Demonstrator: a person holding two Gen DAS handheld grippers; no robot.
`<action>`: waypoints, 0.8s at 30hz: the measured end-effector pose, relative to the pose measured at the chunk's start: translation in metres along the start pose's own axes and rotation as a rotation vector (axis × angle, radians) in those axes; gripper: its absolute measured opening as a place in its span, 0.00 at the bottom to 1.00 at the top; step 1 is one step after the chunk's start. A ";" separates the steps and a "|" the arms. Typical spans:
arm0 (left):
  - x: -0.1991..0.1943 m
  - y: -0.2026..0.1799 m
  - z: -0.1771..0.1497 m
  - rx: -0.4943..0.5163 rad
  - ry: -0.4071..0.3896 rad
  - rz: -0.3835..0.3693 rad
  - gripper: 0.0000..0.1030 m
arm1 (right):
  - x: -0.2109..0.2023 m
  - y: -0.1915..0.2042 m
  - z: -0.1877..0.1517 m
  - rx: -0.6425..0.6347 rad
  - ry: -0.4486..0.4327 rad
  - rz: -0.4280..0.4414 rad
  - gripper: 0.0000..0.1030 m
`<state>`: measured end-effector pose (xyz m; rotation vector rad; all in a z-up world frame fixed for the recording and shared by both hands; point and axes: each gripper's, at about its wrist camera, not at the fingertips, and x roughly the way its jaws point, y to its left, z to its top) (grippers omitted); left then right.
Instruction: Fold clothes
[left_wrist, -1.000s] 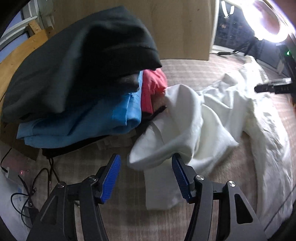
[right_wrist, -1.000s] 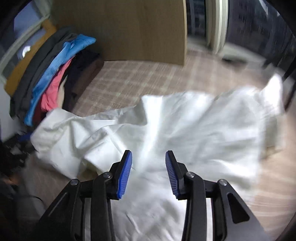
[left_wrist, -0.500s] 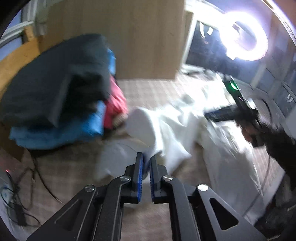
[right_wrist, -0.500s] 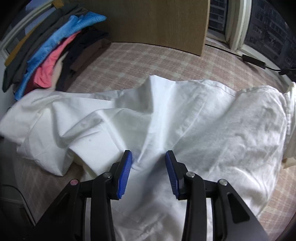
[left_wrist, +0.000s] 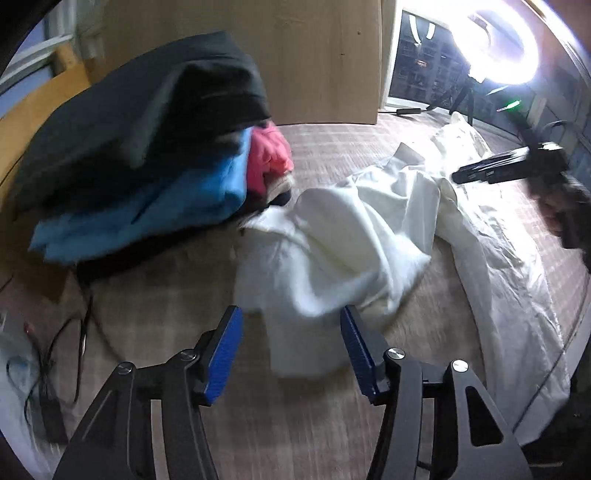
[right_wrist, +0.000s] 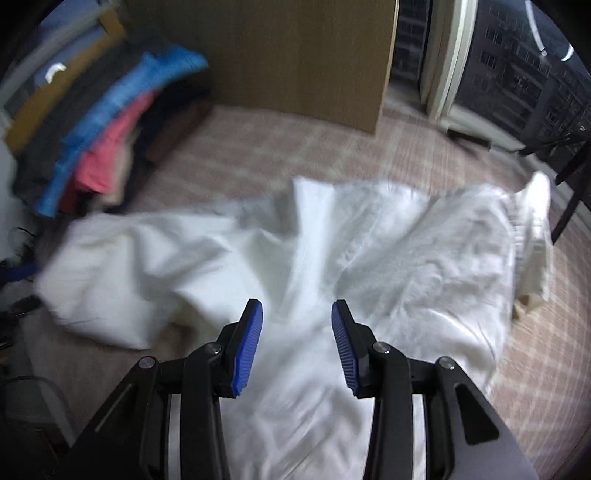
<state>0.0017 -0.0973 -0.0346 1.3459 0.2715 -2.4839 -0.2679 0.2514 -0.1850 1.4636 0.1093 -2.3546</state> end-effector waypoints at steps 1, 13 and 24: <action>0.004 -0.001 0.003 0.017 0.010 -0.012 0.19 | -0.010 0.008 -0.003 -0.005 -0.015 0.035 0.41; -0.072 0.051 -0.040 -0.154 -0.053 0.063 0.38 | 0.016 0.187 0.002 -0.232 0.010 0.310 0.57; -0.010 0.049 -0.044 -0.202 0.035 -0.040 0.39 | 0.047 0.190 -0.004 -0.334 0.098 0.378 0.22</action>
